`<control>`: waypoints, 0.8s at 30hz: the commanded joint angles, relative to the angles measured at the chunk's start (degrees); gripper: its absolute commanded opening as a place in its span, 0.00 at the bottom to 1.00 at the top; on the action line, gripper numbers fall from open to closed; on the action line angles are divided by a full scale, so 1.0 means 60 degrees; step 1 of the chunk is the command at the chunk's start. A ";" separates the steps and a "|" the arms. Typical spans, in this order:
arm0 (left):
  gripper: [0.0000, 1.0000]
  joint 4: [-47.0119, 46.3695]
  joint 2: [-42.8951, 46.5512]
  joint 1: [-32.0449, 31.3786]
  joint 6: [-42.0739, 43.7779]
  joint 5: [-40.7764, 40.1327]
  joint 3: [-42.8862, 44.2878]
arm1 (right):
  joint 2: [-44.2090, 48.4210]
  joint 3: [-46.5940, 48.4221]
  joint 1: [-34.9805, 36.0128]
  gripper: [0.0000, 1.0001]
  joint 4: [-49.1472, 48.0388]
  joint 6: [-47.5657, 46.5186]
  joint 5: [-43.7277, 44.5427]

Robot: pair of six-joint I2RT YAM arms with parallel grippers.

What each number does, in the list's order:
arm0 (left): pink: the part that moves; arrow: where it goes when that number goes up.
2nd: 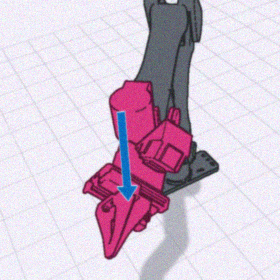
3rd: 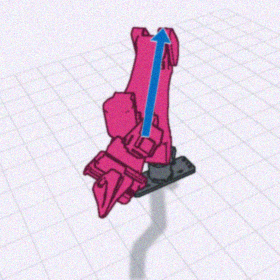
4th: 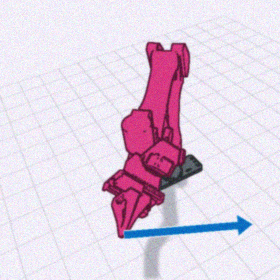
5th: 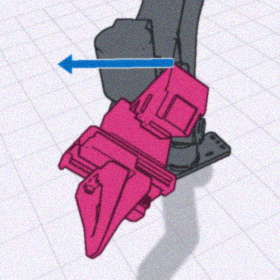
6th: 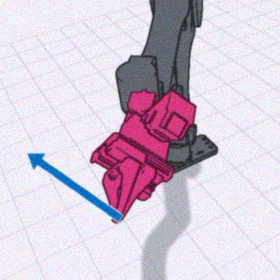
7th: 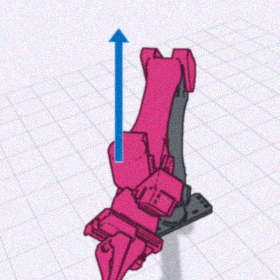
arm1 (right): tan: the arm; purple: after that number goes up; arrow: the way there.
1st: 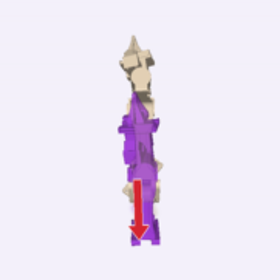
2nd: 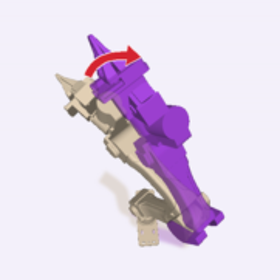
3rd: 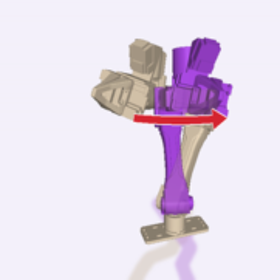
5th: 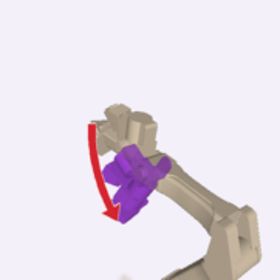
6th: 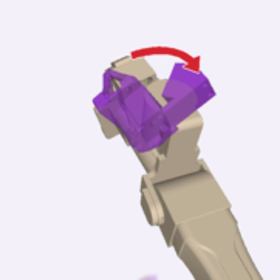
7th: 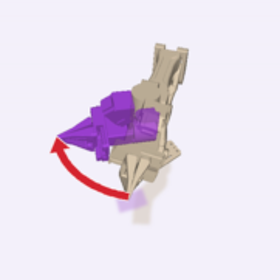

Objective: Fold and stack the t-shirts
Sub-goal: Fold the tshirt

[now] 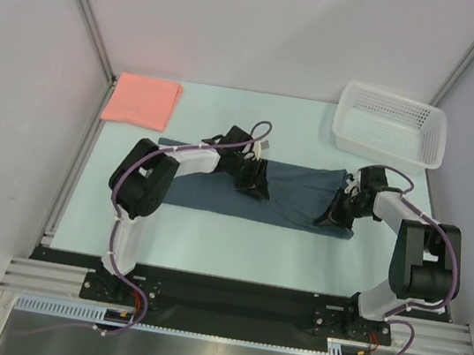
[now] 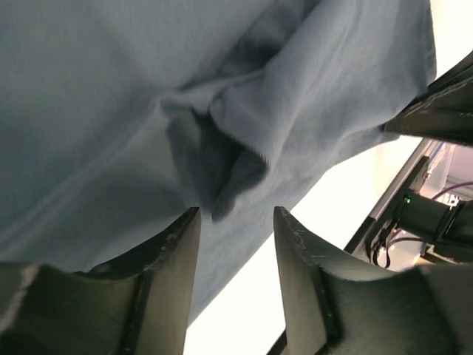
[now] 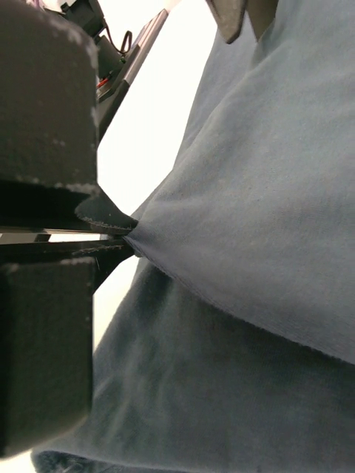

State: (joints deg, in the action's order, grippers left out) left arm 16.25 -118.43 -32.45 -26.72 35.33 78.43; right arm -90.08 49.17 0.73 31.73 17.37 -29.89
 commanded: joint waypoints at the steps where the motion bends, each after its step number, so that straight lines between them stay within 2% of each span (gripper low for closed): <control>1: 0.49 -0.0818 -0.0285 -0.0012 -0.0189 0.0366 0.0550 | -0.0235 0.0345 -0.0034 0.01 -0.0160 0.0021 -0.0219; 3: 0.44 -0.0703 -0.0518 -0.0041 -0.0234 0.0468 0.0726 | -0.0250 0.0346 -0.0034 0.01 -0.0204 0.0035 -0.0189; 4: 0.36 -0.0586 -0.0593 -0.0041 -0.0234 0.0483 0.0901 | -0.0250 0.0331 -0.0034 0.01 -0.0219 0.0035 -0.0175; 7: 0.19 -0.0073 -0.0711 -0.0041 -0.0030 0.0352 0.1049 | -0.0220 0.0375 -0.0049 0.01 -0.0190 0.0035 -0.0175; 9: 0.14 0.0220 -0.0623 -0.0012 0.0117 0.0162 0.1078 | -0.0220 0.0433 -0.0034 0.01 -0.0161 0.0021 -0.0160; 11: 0.01 0.0439 -0.0434 -0.0012 0.0234 0.0030 0.1107 | -0.0177 0.0433 -0.0049 0.01 -0.0146 -0.0008 -0.0160; 19: 0.00 0.1085 0.0431 0.0032 0.0352 0.0088 0.0845 | -0.0045 0.0653 -0.0415 0.01 0.0381 -0.0418 0.0293; 24: 0.00 0.1071 0.0228 0.0032 0.0352 0.0146 0.0580 | -0.0147 0.0624 -0.0430 0.02 0.0382 -0.0492 0.0104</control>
State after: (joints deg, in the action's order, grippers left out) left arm 21.63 -119.35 -32.49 -26.37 36.05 82.78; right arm -91.57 51.42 -1.63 32.77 15.79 -29.39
